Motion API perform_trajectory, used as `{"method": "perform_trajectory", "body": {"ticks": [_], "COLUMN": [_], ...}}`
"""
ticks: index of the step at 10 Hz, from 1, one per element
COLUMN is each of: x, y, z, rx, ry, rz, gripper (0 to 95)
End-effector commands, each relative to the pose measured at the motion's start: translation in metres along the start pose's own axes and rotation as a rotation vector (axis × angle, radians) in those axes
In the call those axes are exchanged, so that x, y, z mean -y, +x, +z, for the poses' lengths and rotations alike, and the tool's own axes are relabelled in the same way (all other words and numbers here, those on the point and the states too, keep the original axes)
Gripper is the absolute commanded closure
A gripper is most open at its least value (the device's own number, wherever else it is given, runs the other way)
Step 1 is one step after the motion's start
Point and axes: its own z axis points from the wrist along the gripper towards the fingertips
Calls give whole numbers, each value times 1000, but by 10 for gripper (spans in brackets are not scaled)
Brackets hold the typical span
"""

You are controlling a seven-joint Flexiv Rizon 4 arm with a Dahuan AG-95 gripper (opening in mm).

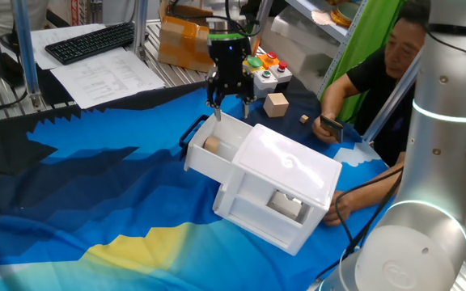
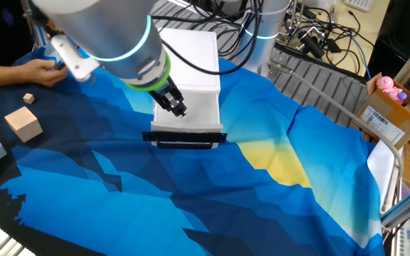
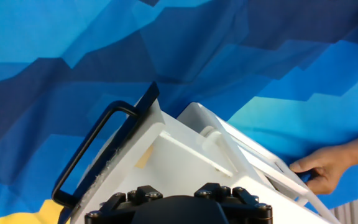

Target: Put things in the drawer

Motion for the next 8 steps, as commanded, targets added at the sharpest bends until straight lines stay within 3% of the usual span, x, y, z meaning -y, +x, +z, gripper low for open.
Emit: {"method": "perform_trajectory", "body": {"ticks": [1, 2, 3, 6, 8], "x": [0, 0, 0, -2, -19], "y": [1, 1, 0, -4, -18], "z": [2, 2, 0, -8, -21], "rx": [21, 29, 51, 50, 65], "ry": [-46, -97, -115, -166, -175], "rz": [9, 22, 14, -22, 7], "gripper": [380, 380, 380, 950, 950]}}
